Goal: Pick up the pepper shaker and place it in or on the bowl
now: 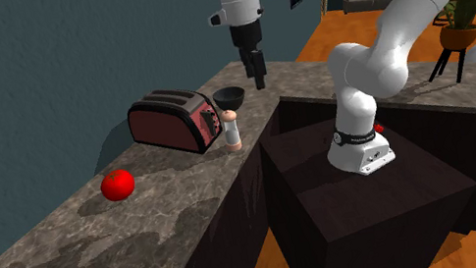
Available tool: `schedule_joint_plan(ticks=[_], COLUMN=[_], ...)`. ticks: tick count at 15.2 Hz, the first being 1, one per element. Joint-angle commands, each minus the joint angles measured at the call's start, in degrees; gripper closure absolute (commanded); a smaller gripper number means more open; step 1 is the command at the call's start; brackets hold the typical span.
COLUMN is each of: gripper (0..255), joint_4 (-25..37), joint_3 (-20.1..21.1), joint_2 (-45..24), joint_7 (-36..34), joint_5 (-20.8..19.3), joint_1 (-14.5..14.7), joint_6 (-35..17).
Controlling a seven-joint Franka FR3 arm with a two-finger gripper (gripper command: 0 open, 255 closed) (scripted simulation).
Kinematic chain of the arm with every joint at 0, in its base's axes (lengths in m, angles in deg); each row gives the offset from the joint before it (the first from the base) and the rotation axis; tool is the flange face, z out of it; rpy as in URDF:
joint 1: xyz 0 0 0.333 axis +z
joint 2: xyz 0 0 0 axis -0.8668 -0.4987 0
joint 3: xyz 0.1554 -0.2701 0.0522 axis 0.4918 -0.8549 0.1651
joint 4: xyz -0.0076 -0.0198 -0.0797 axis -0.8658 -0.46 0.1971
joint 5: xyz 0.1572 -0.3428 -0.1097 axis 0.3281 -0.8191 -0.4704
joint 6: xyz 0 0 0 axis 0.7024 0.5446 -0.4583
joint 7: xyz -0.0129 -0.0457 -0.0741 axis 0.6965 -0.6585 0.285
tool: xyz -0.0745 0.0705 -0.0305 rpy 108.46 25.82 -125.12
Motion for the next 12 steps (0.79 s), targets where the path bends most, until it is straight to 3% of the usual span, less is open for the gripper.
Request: schedule_joint_plan(ticks=[1,12], gripper=[0,0], joint_4=[-2.03,-7.16], joint_3=[-1.66,-11.68], joint_2=[-1.01,-13.04], joint_7=[1.59,9.29], joint_5=[-2.00,-11.84], joint_1=[-1.12,-7.36], joint_6=[-3.68,-24.61])
